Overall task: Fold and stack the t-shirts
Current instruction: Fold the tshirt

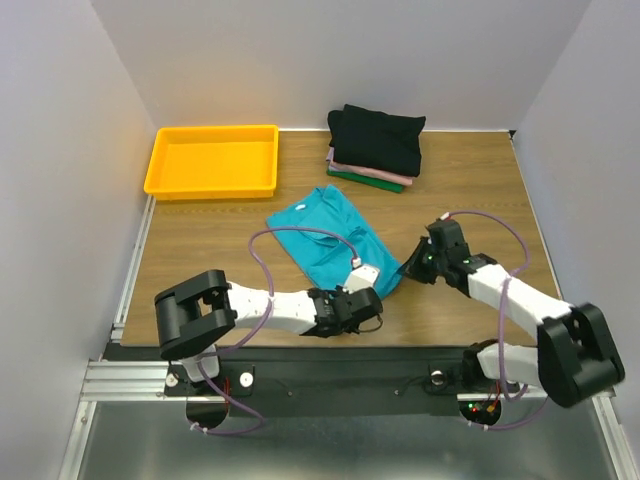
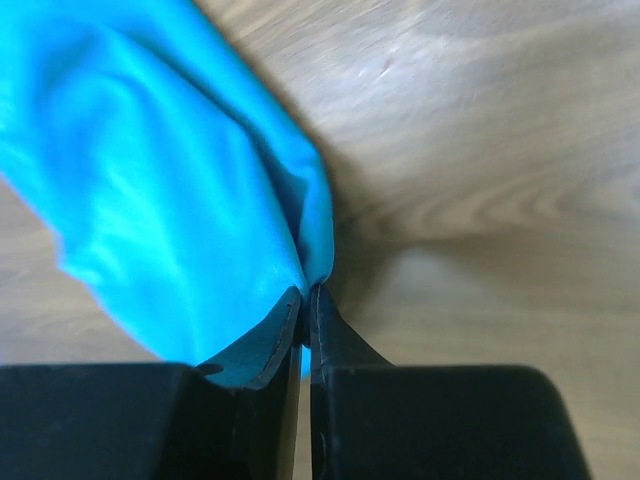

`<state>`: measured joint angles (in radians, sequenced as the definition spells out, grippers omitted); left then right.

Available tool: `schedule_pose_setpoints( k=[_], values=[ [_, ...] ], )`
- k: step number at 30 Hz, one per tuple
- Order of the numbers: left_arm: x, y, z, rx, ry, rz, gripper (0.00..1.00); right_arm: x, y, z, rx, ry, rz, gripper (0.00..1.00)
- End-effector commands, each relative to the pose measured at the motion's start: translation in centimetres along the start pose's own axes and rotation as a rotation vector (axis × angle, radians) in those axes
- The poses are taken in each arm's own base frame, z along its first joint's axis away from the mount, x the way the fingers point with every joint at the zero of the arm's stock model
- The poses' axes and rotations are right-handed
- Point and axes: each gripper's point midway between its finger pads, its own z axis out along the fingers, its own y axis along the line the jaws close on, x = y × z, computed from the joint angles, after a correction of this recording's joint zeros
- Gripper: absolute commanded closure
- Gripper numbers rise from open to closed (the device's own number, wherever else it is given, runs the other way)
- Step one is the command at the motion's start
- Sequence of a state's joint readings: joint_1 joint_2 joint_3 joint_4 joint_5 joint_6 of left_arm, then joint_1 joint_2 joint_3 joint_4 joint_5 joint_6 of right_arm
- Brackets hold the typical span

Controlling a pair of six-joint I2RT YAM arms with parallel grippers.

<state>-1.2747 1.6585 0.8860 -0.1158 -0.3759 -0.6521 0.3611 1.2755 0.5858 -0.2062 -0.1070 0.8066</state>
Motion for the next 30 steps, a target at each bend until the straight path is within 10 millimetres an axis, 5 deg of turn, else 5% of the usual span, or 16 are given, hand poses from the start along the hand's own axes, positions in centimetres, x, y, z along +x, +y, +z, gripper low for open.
schedule_pose_setpoints(
  k=[1,7,11,19,30],
  values=[
    [0.5,-5.1,-4.6,0.156,0.010,0.047,1.00,-1.7,0.7,-3.8,-0.030,-0.118,0.005,0.92],
    [-2.4,-10.8,-11.4,0.390,-0.090,0.068,1.00,-2.5,1.5,-9.8,-0.070,-0.203,-0.038,0.93],
    [-3.8,-11.5,-14.1,0.473,-0.139,0.033,1.00,-4.0,3.2,-12.7,-0.112,-0.265,-0.063,0.95],
    [-5.4,-8.9,-16.3,0.459,-0.213,-0.095,1.00,-5.5,7.8,-13.2,-0.194,-0.186,-0.130,1.00],
    [-4.3,-2.0,-14.6,0.340,-0.216,-0.315,1.00,-5.5,15.8,-9.4,-0.358,-0.075,-0.231,1.00]
  ],
)
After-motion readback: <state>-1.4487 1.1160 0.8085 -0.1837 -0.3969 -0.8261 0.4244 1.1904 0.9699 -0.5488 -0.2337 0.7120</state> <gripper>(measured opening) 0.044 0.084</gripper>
